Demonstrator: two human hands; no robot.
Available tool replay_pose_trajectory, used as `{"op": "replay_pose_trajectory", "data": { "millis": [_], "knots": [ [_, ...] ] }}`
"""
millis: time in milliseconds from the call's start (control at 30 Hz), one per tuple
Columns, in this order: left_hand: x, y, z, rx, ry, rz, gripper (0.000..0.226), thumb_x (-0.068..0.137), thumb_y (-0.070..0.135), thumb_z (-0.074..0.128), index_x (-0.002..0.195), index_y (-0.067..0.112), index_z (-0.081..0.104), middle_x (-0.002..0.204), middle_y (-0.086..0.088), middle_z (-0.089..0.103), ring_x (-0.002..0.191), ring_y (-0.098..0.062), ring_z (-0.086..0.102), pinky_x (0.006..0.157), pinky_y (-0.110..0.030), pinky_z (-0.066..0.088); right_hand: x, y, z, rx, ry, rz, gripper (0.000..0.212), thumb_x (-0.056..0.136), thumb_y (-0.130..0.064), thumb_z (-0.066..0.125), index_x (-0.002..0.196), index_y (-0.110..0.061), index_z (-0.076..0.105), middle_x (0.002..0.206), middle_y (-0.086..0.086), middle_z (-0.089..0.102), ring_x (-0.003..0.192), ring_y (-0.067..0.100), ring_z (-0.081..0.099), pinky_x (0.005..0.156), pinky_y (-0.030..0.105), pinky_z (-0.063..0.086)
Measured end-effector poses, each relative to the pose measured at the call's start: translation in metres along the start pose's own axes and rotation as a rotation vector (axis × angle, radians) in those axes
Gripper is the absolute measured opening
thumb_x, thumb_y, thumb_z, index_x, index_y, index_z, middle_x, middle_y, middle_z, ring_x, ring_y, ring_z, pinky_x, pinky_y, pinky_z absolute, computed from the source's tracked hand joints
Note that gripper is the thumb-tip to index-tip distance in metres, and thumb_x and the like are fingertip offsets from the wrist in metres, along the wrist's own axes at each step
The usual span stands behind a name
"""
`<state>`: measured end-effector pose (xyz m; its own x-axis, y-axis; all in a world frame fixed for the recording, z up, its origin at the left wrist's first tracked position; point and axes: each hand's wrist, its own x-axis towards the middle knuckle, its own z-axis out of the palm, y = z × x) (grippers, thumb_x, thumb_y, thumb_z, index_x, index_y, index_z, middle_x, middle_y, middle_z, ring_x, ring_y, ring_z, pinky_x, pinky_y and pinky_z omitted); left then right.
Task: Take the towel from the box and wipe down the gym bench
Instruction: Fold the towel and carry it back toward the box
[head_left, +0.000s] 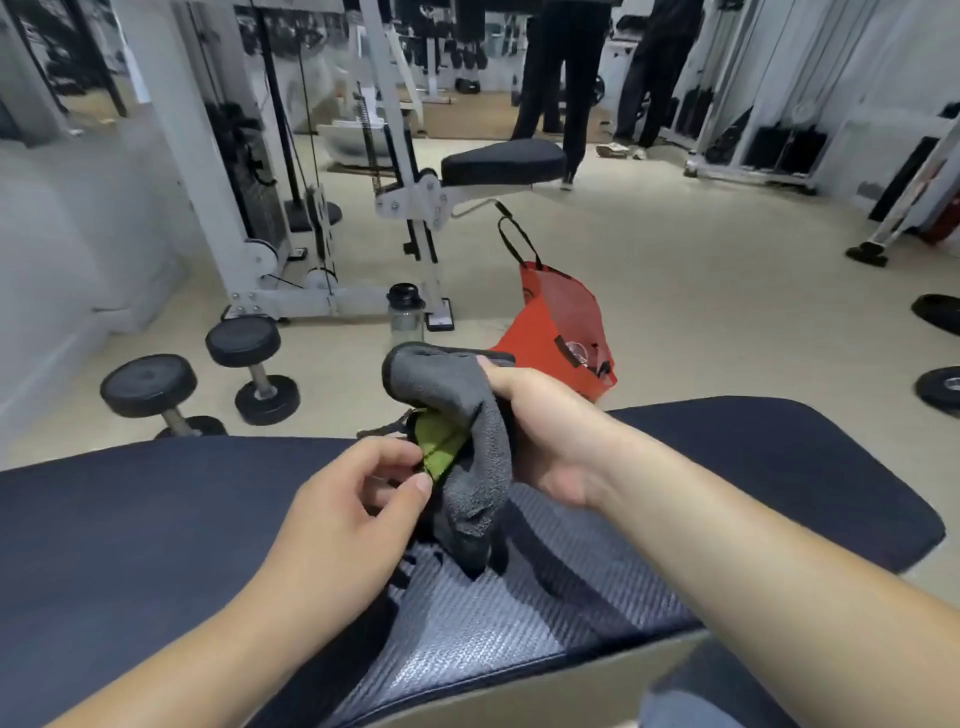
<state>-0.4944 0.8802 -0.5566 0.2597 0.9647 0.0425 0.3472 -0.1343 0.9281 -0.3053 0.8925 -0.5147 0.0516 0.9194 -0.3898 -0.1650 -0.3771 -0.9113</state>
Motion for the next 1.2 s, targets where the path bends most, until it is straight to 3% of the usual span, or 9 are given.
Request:
{"op": "replay_pose_trajectory", "data": {
  "millis": [100, 333, 467, 567, 700, 833, 900, 1033, 1200],
  "knots": [
    [-0.013, -0.005, -0.039, 0.020, 0.095, 0.021, 0.016, 0.080, 0.026, 0.082, 0.084, 0.032, 0.069, 0.078, -0.001, 0.061, 0.060, -0.008, 0.051, 0.062, -0.021, 0.048, -0.016, 0.010, 0.064, 0.102, -0.133, 0.109, 0.028, 0.104, -0.037, 0.052, 0.107, -0.020, 0.073, 0.103, 0.007, 0.076, 0.089, 0.025, 0.068, 0.060, 0.027, 0.053],
    [-0.023, -0.017, -0.088, -0.300, 0.106, -0.184, 0.015, 0.088, 0.020, 0.069, 0.097, 0.030, 0.077, 0.083, 0.006, 0.076, 0.062, -0.004, 0.061, 0.063, -0.022, 0.051, -0.005, 0.060, 0.131, 0.296, -0.079, 0.045, 0.037, 0.107, -0.039, 0.048, 0.128, -0.016, 0.069, 0.111, 0.011, 0.081, 0.101, 0.027, 0.078, 0.090, 0.048, 0.062],
    [-0.008, -0.019, -0.101, -0.323, 0.075, -0.223, 0.011, 0.087, 0.033, 0.075, 0.097, 0.030, 0.074, 0.089, 0.002, 0.080, 0.083, -0.017, 0.076, 0.081, -0.041, 0.061, -0.001, 0.060, 0.132, 0.155, -0.128, -0.089, 0.035, 0.109, -0.034, 0.045, 0.128, -0.013, 0.067, 0.115, 0.014, 0.079, 0.107, 0.031, 0.076, 0.096, 0.055, 0.059],
    [-0.002, -0.023, -0.112, -0.481, 0.139, -0.277, 0.013, 0.089, 0.014, 0.069, 0.100, 0.016, 0.075, 0.097, -0.011, 0.081, 0.096, -0.032, 0.077, 0.088, -0.048, 0.061, -0.001, 0.055, 0.129, -0.094, -0.091, -0.186, 0.032, 0.104, -0.037, 0.053, 0.114, -0.016, 0.075, 0.093, 0.005, 0.082, 0.082, 0.022, 0.078, 0.074, 0.045, 0.065],
    [-0.005, -0.013, -0.126, -0.683, 0.097, -0.202, 0.020, 0.089, 0.000, 0.063, 0.104, 0.010, 0.071, 0.097, -0.015, 0.080, 0.085, -0.025, 0.078, 0.067, -0.031, 0.061, 0.003, 0.049, 0.117, -0.247, 0.078, -0.210, 0.040, 0.092, -0.052, 0.066, 0.078, -0.014, 0.062, 0.058, 0.009, 0.058, 0.049, 0.022, 0.055, 0.045, 0.030, 0.036],
    [-0.010, -0.009, -0.133, -0.896, -0.026, -0.191, 0.037, 0.079, 0.006, 0.068, 0.115, 0.012, 0.071, 0.110, -0.019, 0.077, 0.102, -0.034, 0.075, 0.082, -0.044, 0.062, 0.011, 0.051, 0.110, -0.163, 0.100, -0.192, 0.058, 0.079, -0.076, 0.067, 0.087, -0.018, 0.067, 0.082, 0.008, 0.060, 0.068, 0.016, 0.054, 0.068, 0.032, 0.043],
    [-0.012, -0.006, -0.137, -1.047, -0.130, -0.205, 0.049, 0.073, 0.010, 0.066, 0.122, 0.012, 0.070, 0.120, -0.020, 0.074, 0.111, -0.037, 0.072, 0.088, -0.047, 0.061, 0.007, 0.051, 0.113, 0.022, -0.079, -0.040, 0.072, 0.081, -0.084, 0.055, 0.117, -0.024, 0.075, 0.114, 0.003, 0.077, 0.102, 0.019, 0.072, 0.096, 0.042, 0.048],
    [-0.014, -0.004, -0.146, -1.159, -0.226, -0.221, 0.054, 0.079, 0.008, 0.058, 0.133, 0.003, 0.064, 0.127, -0.021, 0.071, 0.115, -0.036, 0.071, 0.092, -0.047, 0.060, -0.007, 0.042, 0.116, 0.375, -0.384, 0.058, 0.073, 0.087, -0.074, 0.054, 0.136, -0.021, 0.069, 0.146, 0.026, 0.057, 0.141, 0.044, 0.049, 0.117, 0.059, 0.040],
    [-0.015, -0.003, -0.142, -0.963, -0.168, -0.182, 0.049, 0.081, 0.002, 0.058, 0.129, 0.008, 0.065, 0.125, -0.017, 0.073, 0.115, -0.032, 0.070, 0.093, -0.044, 0.058, -0.010, 0.038, 0.117, 0.132, -0.301, -0.286, 0.022, 0.089, -0.013, 0.064, 0.082, -0.018, 0.084, 0.077, 0.001, 0.078, 0.068, 0.008, 0.073, 0.065, 0.021, 0.059]
  ]
}}
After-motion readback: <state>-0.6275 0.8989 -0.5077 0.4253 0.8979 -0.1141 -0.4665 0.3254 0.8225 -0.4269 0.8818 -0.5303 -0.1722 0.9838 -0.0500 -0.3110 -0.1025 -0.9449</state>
